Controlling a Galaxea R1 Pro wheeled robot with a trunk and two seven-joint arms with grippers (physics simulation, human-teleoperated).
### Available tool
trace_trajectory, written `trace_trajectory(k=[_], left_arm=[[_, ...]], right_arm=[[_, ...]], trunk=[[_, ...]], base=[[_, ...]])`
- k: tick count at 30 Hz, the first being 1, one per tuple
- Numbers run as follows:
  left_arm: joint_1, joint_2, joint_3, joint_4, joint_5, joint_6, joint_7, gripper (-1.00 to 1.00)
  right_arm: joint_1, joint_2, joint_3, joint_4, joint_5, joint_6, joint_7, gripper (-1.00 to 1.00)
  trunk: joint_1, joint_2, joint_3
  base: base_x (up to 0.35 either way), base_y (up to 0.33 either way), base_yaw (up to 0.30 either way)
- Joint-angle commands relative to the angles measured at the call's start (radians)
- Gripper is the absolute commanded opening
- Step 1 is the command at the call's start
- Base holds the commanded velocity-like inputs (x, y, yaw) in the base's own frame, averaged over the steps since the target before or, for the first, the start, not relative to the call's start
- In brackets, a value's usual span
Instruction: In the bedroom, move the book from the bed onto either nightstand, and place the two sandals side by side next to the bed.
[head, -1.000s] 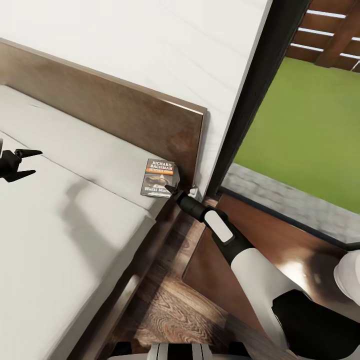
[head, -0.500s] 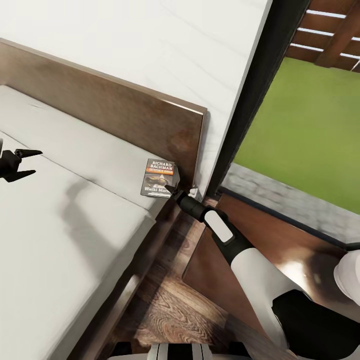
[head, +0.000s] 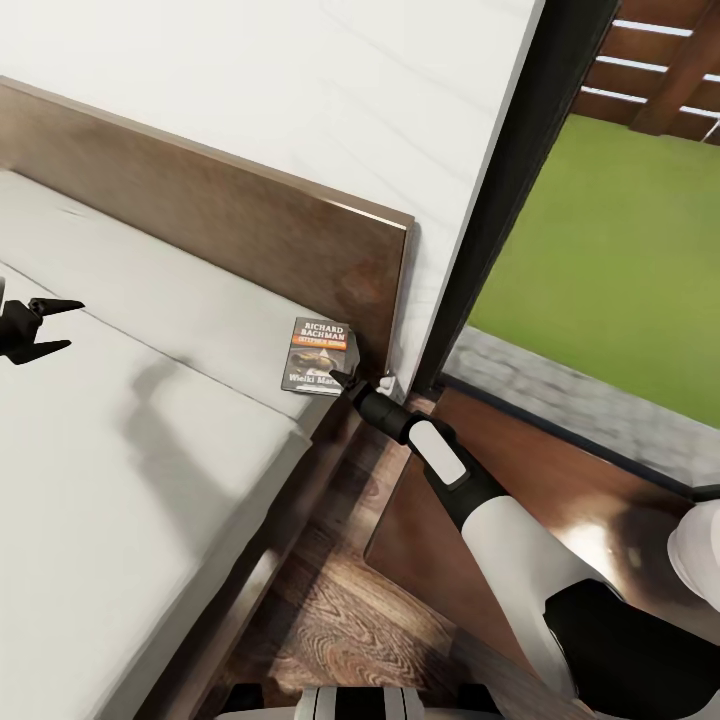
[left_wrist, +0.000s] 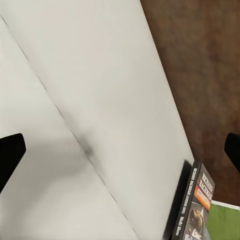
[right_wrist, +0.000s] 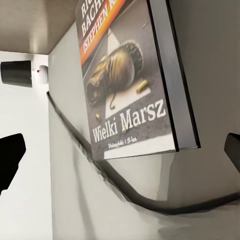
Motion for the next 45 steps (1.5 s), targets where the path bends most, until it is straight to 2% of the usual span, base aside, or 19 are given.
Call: trace_trajectory(k=[1, 18, 30, 45], left_arm=[[-0.001, 0.000, 0.005, 0.000, -0.007, 0.004, -0.006, 1.00], [-0.001, 0.007, 0.006, 0.000, -0.007, 0.004, -0.006, 1.00], [-0.001, 0.009, 0.006, 0.000, -0.007, 0.004, -0.006, 1.00], [-0.001, 0.009, 0.006, 0.000, -0.007, 0.004, -0.006, 1.00]], right_arm=[[-0.001, 0.000, 0.000, 0.000, -0.006, 0.003, 0.001, 1.00], [-0.001, 0.000, 0.000, 0.003, -0.006, 0.003, -0.001, 1.00], [-0.001, 0.000, 0.000, 0.002, -0.007, 0.003, -0.046, 1.00], [-0.001, 0.000, 0.000, -0.001, -0.009, 0.003, -0.057, 1.00]], trunk=[[0.000, 0.000, -0.001], [0.000, 0.000, -0.001], [0.000, 0.000, -0.001], [0.000, 0.000, -0.001]], base=[[0.000, 0.000, 0.000], [0.000, 0.000, 0.000], [0.000, 0.000, 0.000], [0.000, 0.000, 0.000]])
